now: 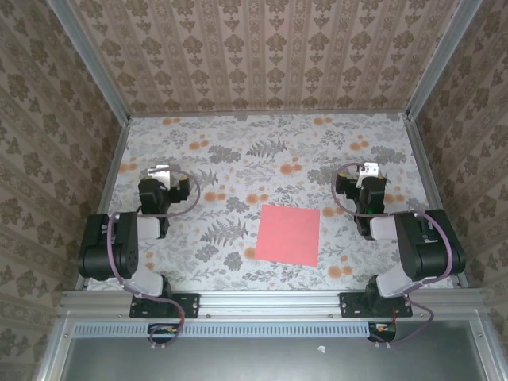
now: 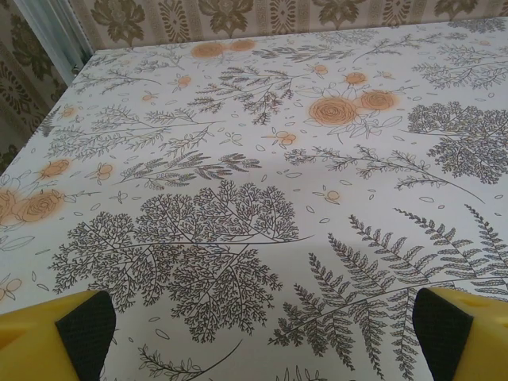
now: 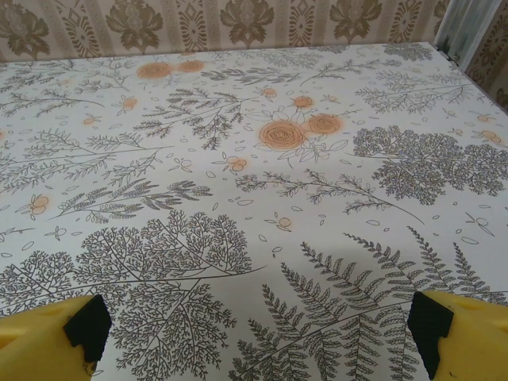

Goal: Fold a paper plane with a square sheet of paper (fold left side to right side)
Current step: Pick up the square sheet of paper from the center of the table.

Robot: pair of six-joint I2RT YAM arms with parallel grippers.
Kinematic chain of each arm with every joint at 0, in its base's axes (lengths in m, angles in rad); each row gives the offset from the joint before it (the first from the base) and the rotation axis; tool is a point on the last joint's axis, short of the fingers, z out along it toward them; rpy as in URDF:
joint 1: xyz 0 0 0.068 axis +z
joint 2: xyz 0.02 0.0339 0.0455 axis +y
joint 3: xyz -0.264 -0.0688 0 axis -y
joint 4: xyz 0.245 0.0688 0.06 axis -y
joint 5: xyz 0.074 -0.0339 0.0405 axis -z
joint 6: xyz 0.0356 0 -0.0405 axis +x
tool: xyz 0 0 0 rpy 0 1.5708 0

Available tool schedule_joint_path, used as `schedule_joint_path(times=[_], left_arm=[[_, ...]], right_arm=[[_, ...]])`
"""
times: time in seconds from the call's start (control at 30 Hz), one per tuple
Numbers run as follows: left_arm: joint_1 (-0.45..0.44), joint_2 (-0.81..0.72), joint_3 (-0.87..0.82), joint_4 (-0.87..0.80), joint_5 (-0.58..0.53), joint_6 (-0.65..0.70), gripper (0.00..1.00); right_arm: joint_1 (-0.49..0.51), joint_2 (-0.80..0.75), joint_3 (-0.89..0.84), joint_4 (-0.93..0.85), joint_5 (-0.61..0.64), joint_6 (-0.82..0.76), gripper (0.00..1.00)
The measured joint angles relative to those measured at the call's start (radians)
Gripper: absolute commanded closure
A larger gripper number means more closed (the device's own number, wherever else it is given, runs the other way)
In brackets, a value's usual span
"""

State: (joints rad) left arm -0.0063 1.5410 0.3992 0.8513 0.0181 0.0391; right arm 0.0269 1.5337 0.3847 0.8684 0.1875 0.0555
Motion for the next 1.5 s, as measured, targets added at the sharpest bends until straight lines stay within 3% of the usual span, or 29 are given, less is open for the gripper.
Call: schedule_joint_path(times=[0.77, 0.9, 1.1, 1.3, 1.5], left_arm=[[-0.003, -0.049, -0.002, -0.038, -0.018, 0.0, 0.0], [-0.045, -0.247, 0.011, -0.188, -0.055, 0.007, 0.0], [-0.162, -0.433, 0.238, -0.568, -0.094, -0.03, 0.0], [-0.274, -0.405, 0.46, -0.894, -0.028, -0.168, 0.0], [-0.416, -0.218, 0.591, -1.113, 0.124, -0.314, 0.03]], right_arm=[[0.0, -0.011, -0.001, -0.003, 0.023, 0.008, 0.0], [0.014, -0.065, -0.004, -0.042, 0.048, 0.007, 0.0], [0.029, -0.299, 0.109, -0.344, 0.06, 0.048, 0.0], [0.057, -0.415, 0.249, -0.644, 0.016, 0.181, 0.0], [0.18, -0.357, 0.463, -0.995, -0.036, 0.27, 0.0]])
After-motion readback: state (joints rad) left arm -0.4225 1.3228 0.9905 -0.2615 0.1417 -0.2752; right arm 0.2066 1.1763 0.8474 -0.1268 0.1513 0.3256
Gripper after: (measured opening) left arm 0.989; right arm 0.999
